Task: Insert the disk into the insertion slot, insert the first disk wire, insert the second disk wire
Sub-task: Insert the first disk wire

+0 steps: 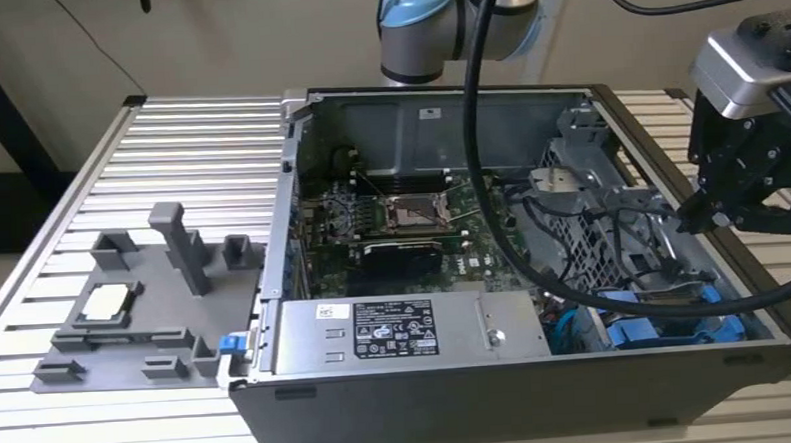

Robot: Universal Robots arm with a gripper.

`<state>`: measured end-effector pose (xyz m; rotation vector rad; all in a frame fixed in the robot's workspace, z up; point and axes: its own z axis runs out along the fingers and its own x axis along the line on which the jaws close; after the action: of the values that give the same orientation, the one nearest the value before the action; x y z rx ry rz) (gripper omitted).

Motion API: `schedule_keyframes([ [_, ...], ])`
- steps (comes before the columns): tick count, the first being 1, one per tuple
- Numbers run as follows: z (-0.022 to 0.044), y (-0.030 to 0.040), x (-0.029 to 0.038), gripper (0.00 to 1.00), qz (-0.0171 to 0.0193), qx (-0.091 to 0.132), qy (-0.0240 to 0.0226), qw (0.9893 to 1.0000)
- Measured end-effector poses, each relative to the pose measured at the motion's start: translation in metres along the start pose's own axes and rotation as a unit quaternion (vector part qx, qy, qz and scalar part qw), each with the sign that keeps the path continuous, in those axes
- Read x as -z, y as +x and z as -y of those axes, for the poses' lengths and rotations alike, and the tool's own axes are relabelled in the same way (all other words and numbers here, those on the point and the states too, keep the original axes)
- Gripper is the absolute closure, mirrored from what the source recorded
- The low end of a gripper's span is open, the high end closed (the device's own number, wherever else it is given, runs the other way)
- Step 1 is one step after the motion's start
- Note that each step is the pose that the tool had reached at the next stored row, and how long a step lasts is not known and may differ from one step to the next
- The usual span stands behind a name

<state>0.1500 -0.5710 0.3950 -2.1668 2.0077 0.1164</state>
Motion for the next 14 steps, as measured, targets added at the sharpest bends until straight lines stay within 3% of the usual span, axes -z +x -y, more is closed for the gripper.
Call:
schedule_keyframes([
  [8, 0.0, 0.0001, -0.0003, 0.81, -0.001, 0.0, -0.0002, 1.0],
  [11, -0.0001, 0.0003, -0.0014, 0.81, -0.0123, 0.001, -0.0011, 0.9999],
  [14, -0.0004, 0.0008, -0.0041, 0.81, -0.02, 0.001, -0.0017, 0.9998],
])
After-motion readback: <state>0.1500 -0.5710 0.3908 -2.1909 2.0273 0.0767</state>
